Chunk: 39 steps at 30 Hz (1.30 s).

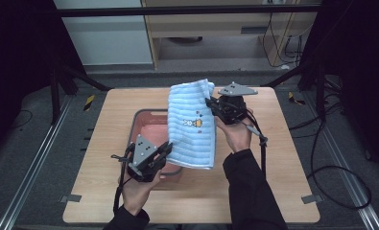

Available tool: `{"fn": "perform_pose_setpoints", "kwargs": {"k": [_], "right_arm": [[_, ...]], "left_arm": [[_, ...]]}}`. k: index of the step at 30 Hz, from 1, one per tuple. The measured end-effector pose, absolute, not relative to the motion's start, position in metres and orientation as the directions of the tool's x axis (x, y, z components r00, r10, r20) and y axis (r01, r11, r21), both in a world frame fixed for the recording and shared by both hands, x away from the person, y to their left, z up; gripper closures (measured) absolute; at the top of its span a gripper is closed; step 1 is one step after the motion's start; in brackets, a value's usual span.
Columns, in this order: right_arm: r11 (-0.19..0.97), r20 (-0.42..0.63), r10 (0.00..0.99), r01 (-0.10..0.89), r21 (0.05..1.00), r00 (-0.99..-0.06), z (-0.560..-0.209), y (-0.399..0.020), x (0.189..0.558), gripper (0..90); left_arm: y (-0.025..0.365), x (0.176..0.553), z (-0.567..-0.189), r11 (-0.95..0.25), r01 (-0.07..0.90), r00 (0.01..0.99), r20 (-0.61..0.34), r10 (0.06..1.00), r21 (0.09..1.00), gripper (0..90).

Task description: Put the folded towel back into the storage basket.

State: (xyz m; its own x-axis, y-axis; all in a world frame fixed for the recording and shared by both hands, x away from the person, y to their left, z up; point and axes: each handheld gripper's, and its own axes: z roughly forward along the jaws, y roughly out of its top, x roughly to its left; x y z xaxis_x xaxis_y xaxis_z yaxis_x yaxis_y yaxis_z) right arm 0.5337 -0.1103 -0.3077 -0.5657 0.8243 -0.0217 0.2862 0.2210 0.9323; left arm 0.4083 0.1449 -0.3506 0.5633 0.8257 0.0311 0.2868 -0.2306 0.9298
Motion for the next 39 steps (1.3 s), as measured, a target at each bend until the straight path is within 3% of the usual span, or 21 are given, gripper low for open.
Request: {"fn": "perform_pose_setpoints", "kwargs": {"k": [22,39], "right_arm": [[0.253,-0.031,0.781,0.272,0.928,-0.623,-0.306,-0.037,0.556,84.5],[0.281,-0.02,0.766,0.306,0.91,-0.642,-0.335,-0.003,0.575,84.4]], "left_arm": [[0.207,0.409,-0.352,-0.196,0.31,0.462,0.032,0.886,0.93,85.2],[0.227,0.42,-0.375,-0.203,0.366,0.422,0.032,0.906,0.908,85.2]]}}
